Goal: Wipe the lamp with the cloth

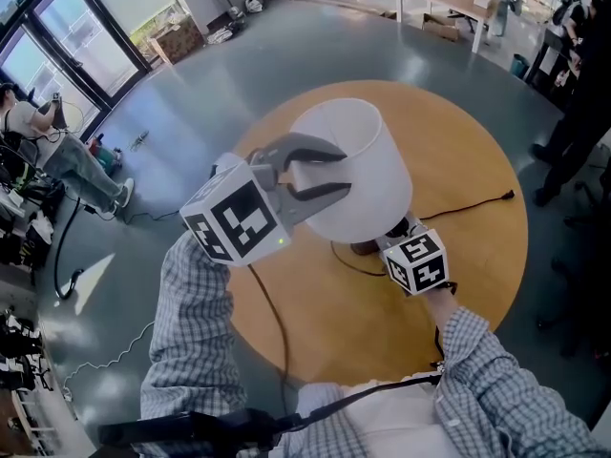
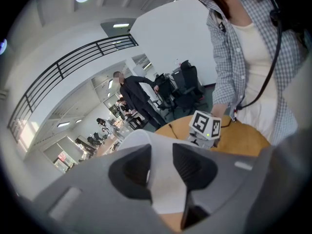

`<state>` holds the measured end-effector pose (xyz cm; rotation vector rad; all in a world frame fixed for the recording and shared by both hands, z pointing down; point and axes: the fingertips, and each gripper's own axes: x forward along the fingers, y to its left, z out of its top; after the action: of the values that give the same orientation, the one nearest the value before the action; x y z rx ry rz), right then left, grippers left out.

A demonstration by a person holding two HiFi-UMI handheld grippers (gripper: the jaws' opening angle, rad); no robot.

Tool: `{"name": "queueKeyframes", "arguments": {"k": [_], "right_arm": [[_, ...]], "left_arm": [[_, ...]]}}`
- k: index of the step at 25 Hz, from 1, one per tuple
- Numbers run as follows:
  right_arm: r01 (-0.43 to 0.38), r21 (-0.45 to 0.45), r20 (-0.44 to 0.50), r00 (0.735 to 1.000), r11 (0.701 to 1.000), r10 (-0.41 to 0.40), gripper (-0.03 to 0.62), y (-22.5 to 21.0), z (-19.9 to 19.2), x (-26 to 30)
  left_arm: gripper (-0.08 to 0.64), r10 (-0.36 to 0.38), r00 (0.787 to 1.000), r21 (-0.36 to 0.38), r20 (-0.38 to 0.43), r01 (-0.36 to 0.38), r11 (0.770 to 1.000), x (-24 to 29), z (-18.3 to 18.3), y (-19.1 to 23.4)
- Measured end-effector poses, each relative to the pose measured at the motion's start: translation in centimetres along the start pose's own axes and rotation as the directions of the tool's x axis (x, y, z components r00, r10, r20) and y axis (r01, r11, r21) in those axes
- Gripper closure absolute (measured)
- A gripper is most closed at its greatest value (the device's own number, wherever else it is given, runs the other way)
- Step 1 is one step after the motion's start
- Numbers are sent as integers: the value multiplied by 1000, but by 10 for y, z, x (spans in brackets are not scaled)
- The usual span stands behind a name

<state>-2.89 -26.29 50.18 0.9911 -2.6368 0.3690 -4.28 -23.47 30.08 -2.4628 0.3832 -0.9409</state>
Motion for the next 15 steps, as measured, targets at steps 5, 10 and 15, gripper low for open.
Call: {"name": "queueKeyframes", "arguments": {"k": [5,10,15], "right_arm": [[-5,-32,-171,985,999,-1,537,6,-59,2],[-2,-52,-251,968,999,-11,537,8,-91,-5],[29,-10,-148,989,1000,-31,537,6,-63,-26]], "left_arm": [[422,12,1000,11,0,-12,1000,1,2,0],[423,8,1000,39,-4,-8,999,0,9,-5],[423,9,1000,58,-11,-9,998,-5,7,-14]]}}
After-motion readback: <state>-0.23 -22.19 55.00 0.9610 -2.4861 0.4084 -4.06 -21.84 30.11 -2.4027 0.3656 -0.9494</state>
